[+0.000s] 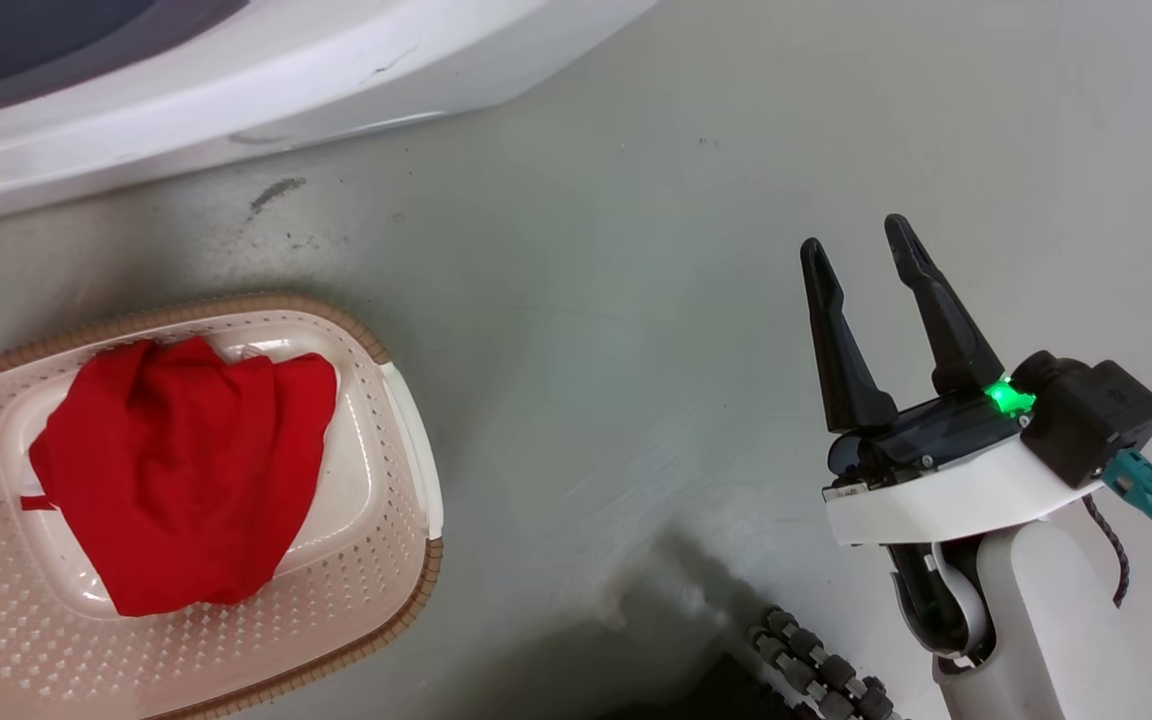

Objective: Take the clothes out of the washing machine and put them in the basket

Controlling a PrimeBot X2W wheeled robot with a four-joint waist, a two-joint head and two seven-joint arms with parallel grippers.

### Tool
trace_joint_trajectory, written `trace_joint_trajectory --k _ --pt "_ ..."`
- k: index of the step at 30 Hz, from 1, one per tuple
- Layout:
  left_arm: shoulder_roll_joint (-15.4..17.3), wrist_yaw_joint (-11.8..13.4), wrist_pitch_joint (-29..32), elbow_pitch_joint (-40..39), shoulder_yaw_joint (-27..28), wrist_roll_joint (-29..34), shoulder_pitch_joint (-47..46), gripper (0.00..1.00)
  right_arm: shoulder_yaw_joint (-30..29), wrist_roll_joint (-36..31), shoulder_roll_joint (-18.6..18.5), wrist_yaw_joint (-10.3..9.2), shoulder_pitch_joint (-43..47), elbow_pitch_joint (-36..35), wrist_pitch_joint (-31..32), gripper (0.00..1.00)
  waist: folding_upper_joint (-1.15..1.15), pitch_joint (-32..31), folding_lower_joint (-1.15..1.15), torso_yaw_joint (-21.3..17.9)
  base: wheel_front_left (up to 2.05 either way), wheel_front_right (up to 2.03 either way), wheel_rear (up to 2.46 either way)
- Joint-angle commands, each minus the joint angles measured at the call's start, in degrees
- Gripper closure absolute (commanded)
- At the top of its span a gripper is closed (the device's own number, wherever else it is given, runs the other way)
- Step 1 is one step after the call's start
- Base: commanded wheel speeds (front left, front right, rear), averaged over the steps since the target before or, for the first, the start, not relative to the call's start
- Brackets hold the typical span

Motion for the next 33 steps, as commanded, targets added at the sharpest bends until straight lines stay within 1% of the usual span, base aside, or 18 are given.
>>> trace_joint_trajectory --k 1,5,8,12,19,23,27,29,33 --pt "0.0 0.4 -1.3 -0.6 0.3 -0.2 1.3 1.0 -0.2 0.2 0.1 -0.04 -0.1 0.1 -0.1 0.0 0.0 -0.6 0.0 0.3 0.0 0.0 0.0" --pt "-0.7 1.6 -8.9 -2.4 1.6 -2.2 5.2 1.0 -0.9 -0.5 0.1 -0.04 -0.2 0.4 -0.1 0.0 0.0 -2.8 0.0 1.0 0.0 0.0 0.0" --pt "-1.9 1.7 -14.4 -2.2 2.6 -4.0 8.7 1.0 -1.7 -1.1 0.1 -0.04 0.3 0.9 -0.1 0.0 0.0 -5.3 0.0 1.8 0.0 0.0 0.0" --pt "-3.9 1.1 -20.9 -0.6 3.8 -6.6 13.2 1.0 -2.6 -2.1 0.1 -0.04 1.2 1.8 -0.1 0.0 0.0 -9.2 0.0 2.9 0.0 0.0 0.0" --pt "-7.5 -1.1 -29.5 4.5 5.0 -10.4 20.2 1.0 -4.2 -3.7 0.1 -0.04 3.9 3.5 -0.1 0.0 0.0 -16.7 0.0 5.0 0.0 0.0 0.0" --pt "-8.8 -3.0 -32.1 7.1 5.7 -12.0 23.7 1.0 -5.2 -4.3 0.1 -0.04 6.0 4.5 -0.1 0.0 0.0 -21.4 0.0 6.0 0.0 0.0 0.0" --pt "-10.4 -4.4 -33.3 7.9 6.0 -13.0 27.6 1.0 -6.0 -4.9 0.0 -0.04 8.1 5.4 -0.1 0.0 0.0 -26.1 0.0 7.3 0.0 0.0 0.0" --pt "-11.6 -4.6 -33.5 7.0 6.0 -13.2 30.0 1.0 -6.4 -5.1 0.0 -0.04 9.2 5.7 0.2 0.0 0.0 -28.6 0.0 7.8 0.0 0.0 0.0" --pt "-12.7 -5.0 -33.6 1.7 7.0 -13.6 35.4 1.0 -7.2 -5.8 0.0 -0.04 11.3 5.5 1.0 0.0 0.0 -32.7 0.0 8.9 0.0 0.0 0.0"
